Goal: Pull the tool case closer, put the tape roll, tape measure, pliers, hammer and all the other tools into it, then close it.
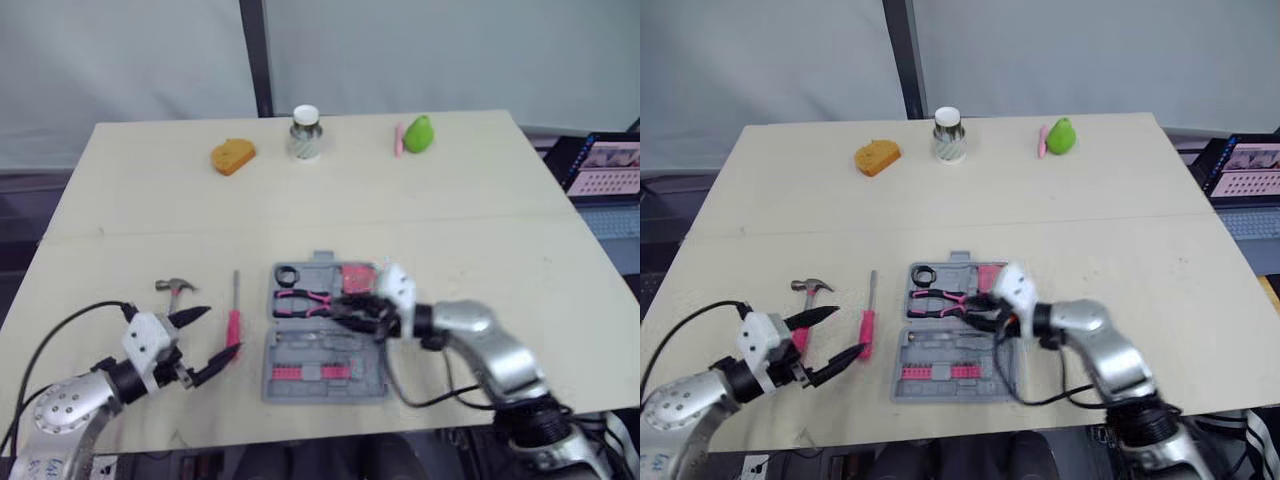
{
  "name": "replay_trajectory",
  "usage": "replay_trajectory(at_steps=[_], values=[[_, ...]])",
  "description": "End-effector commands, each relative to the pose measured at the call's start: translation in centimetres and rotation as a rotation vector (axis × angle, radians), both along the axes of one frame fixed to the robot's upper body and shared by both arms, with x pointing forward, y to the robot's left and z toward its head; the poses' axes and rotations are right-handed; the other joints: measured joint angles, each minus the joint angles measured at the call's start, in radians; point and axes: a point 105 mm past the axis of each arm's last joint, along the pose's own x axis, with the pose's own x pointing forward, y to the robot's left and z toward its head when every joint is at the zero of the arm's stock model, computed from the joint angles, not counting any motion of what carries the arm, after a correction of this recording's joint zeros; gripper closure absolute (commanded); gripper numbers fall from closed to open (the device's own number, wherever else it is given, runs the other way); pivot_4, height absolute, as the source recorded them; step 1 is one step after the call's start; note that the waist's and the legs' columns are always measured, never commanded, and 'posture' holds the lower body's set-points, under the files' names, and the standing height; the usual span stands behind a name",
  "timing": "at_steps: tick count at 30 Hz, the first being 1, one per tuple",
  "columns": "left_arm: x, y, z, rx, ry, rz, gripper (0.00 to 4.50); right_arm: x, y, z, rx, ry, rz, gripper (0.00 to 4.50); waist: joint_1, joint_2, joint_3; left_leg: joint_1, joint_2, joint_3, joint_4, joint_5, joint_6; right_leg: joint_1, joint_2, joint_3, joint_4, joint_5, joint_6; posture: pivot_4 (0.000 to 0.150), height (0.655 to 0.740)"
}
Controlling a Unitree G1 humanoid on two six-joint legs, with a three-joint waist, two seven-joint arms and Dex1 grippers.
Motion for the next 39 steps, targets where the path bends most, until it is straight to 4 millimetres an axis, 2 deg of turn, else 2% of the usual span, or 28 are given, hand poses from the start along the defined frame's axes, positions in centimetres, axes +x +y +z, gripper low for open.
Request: replay_trajectory(at_steps=[1, 3, 6, 9, 11, 13, 17, 22, 25, 29, 34, 39], values=[[0.0, 6.4, 1.3, 0.012, -0.034, 0.260, 0.00, -0.2, -6.1, 1.3, 0.032, 0.028, -0.131, 0.99, 0.003, -0.002, 0.002, 0.000, 0.000, 0.001, 0.000, 0.000, 0.000, 0.000, 0.000, -0.001, 0.000, 0.000, 0.000, 0.150, 0.7400], [-0.7, 10.1, 1.6, 0.005, -0.048, 0.422, 0.00, -0.5, -10.5, 1.0, 0.004, 0.056, -0.245, 0.02, 0.007, -0.004, 0.005, -0.001, 0.000, 0.002, 0.000, 0.000, 0.000, 0.000, 0.000, -0.003, -0.001, 0.000, 0.000, 0.150, 0.7400], [-2.1, 14.1, 1.7, -0.024, -0.061, 0.603, 0.00, -0.8, -15.8, 0.0, -0.023, 0.082, -0.414, 0.02, 0.007, -0.007, 0.008, -0.001, 0.000, 0.005, 0.000, 0.000, 0.001, 0.000, 0.000, -0.002, -0.002, 0.000, 0.000, 0.150, 0.7400], [-3.2, 16.8, 1.3, -0.053, -0.067, 0.739, 0.00, -0.7, -19.8, -0.9, -0.033, 0.072, -0.568, 0.02, 0.000, -0.008, 0.008, 0.000, 0.000, 0.006, 0.000, 0.000, 0.001, 0.001, 0.000, -0.001, -0.002, 0.000, 0.001, 0.150, 0.7400], [-3.8, 17.9, 1.1, -0.062, -0.071, 0.804, 0.00, -0.5, -21.3, -1.2, -0.027, 0.057, -0.635, 0.02, -0.001, -0.007, 0.009, 0.001, 0.001, 0.007, 0.000, 0.000, 0.001, 0.001, 0.000, -0.001, -0.002, 0.000, 0.001, 0.150, 0.7400], [-4.1, 17.9, 0.6, -0.065, -0.062, 0.815, 0.00, -0.5, -22.2, -1.6, -0.030, 0.053, -0.665, 0.02, -0.001, -0.007, 0.009, 0.001, 0.001, 0.007, 0.000, 0.000, 0.001, 0.000, 0.000, 0.000, -0.002, 0.000, 0.001, 0.150, 0.7400], [-3.9, 17.1, 0.5, -0.073, -0.056, 0.802, 0.00, -0.2, -22.3, -1.9, -0.033, 0.047, -0.656, 0.02, -0.001, -0.007, 0.009, 0.000, 0.001, 0.008, 0.000, -0.001, 0.000, 0.000, 0.000, 0.000, -0.002, 0.000, 0.001, 0.150, 0.7400], [-3.2, 16.1, 0.9, -0.072, -0.056, 0.770, 0.00, 0.1, -21.0, -1.5, -0.033, 0.031, -0.595, 0.02, 0.002, -0.008, 0.009, 0.001, 0.002, 0.008, 0.001, 0.000, 0.000, 0.000, 0.000, 0.000, -0.002, 0.000, 0.001, 0.150, 0.7400], [-2.6, 15.0, 1.1, -0.071, -0.047, 0.743, 0.00, 0.2, -19.2, -0.8, -0.009, 0.023, -0.530, 0.02, 0.003, -0.008, 0.009, 0.000, 0.002, 0.008, 0.001, -0.001, 0.000, 0.000, 0.000, 0.000, -0.002, 0.001, 0.001, 0.150, 0.7400], [-0.6, 12.2, 1.4, -0.074, -0.046, 0.714, 0.00, 0.2, -13.3, 1.0, 0.070, 0.023, -0.339, 0.02, 0.002, -0.008, 0.009, 0.000, 0.003, 0.008, 0.001, -0.001, 0.000, 0.000, 0.000, 0.000, -0.002, 0.001, 0.001, 0.150, 0.7400], [3.1, 7.5, 0.6, -0.119, -0.006, 0.761, 0.00, -0.3, -4.1, 3.8, 0.080, -0.043, -0.041, 0.02, 0.002, -0.007, 0.010, 0.000, 0.003, 0.007, 0.001, -0.001, -0.001, 0.000, 0.001, 0.001, -0.001, 0.001, 0.001, 0.150, 0.7400], [5.1, 5.1, -0.2, -0.154, 0.056, 0.827, 0.00, -0.7, -0.3, 5.5, 0.075, -0.094, 0.073, 0.02, 0.008, -0.008, 0.009, -0.001, 0.002, 0.005, 0.002, -0.001, -0.001, -0.001, 0.001, 0.000, 0.000, 0.001, 0.001, 0.150, 0.7400]])
